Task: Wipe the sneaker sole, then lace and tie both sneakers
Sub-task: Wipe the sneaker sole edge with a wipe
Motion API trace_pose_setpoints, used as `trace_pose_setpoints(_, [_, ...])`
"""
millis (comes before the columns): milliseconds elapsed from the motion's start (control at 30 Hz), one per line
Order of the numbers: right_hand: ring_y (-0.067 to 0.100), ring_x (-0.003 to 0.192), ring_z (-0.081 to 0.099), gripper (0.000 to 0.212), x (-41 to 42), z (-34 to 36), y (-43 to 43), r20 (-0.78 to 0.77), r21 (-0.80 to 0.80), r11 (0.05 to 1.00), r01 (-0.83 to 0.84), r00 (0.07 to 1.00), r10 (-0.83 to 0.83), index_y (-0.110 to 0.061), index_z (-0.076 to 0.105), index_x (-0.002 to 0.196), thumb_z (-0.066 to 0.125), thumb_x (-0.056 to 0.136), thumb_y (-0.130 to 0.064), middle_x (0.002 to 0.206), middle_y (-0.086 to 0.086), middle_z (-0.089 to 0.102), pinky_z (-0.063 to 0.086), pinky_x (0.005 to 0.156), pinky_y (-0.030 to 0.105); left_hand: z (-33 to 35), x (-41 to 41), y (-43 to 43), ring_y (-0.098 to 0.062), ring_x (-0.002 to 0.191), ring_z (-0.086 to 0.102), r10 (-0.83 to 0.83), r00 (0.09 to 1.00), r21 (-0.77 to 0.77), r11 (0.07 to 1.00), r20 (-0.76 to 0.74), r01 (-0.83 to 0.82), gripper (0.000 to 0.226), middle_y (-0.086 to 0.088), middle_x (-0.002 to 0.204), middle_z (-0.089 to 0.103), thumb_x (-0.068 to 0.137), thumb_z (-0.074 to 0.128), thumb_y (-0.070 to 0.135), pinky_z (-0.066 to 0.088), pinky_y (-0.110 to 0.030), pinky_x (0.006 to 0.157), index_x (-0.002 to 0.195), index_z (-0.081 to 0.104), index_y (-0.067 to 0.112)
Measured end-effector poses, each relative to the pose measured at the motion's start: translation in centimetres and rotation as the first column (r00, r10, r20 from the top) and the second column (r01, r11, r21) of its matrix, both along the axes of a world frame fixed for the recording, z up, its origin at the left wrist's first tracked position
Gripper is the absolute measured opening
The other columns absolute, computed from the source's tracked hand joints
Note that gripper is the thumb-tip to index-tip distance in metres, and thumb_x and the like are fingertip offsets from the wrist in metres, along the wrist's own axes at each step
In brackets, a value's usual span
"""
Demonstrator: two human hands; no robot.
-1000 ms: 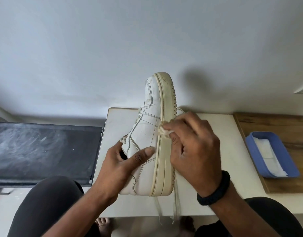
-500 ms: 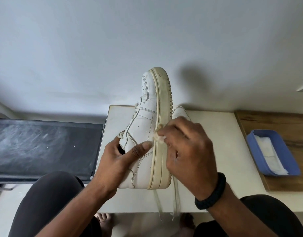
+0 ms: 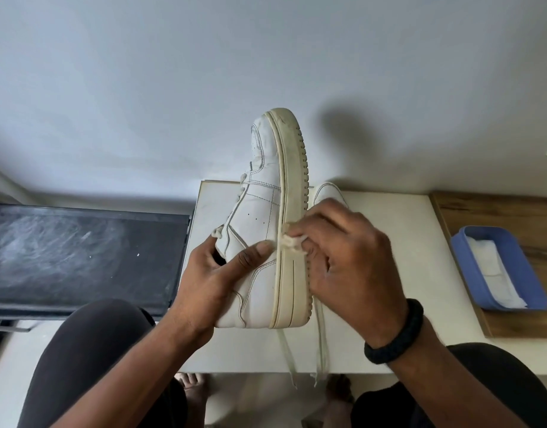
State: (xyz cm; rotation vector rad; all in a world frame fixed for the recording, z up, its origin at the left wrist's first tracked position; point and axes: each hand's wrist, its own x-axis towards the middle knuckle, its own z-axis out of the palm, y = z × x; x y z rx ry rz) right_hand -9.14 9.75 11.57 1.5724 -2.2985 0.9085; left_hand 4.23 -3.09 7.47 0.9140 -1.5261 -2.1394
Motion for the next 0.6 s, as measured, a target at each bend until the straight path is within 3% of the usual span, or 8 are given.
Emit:
trace_pose_setpoints(100, [0.025,0.075,0.062,0.022,-0.3,0.1,0.1,0.007,-0.003,0.999,0.053,0.999,-0.053,-0.013,0.075,0.091,0.067,0.081,0.005,0.092,-0.001,0.066,0.054,0.065,0.041,0.2,-0.2,0.2,-0.028,0.094,0.079,0.007,1.0,0.006,1.0,-0.007,-0.007,0.031,-0.009,0.103,0.081,0.078,0.08,0.024,0.061,-0.04,0.078,0.107,0.073,0.015])
trace_pose_setpoints(267, [0.02,0.069,0.058,0.019,0.2,0.5,0.6,-0.022,0.135,0.969,-0.207,0.977,0.212,-0.018,0.075,0.086,0.066,0.082,-0.001,0.087,-0.004,0.064,0.051,0.064,0.038,0.0,0.0,0.1,-0.03,0.094,0.078,0.025,1.0,-0.019,1.0,0.016,-0.025,0.033,-0.01,0.101,0.08,0.077,0.084,0.027,0.062,-0.046,0.084,0.106,0.074,0.015])
trace_pose_setpoints(433, [0.023,0.075,0.065,0.018,-0.1,0.0,0.4,0.03,0.07,0.997,-0.021,0.999,0.019,-0.015,0.075,0.09,0.066,0.084,0.0,0.092,-0.004,0.064,0.056,0.064,0.039,-0.1,-0.3,0.1,-0.03,0.098,0.078,0.015,1.0,-0.03,0.999,0.019,-0.014,0.034,-0.01,0.104,0.08,0.079,0.087,0.028,0.062,-0.048,0.088,0.108,0.074,0.015])
trace_pose_setpoints(600, [0.02,0.075,0.061,0.022,1.8,0.1,0.5,-0.022,0.176,0.967,-0.182,0.982,0.188,-0.016,0.073,0.085,0.064,0.079,0.003,0.089,-0.003,0.064,0.052,0.063,0.037,-0.2,-0.3,0.2,-0.033,0.095,0.077,0.062,0.998,-0.001,0.998,0.018,-0.061,0.027,-0.011,0.101,0.08,0.079,0.081,0.026,0.063,-0.05,0.085,0.103,0.075,0.016])
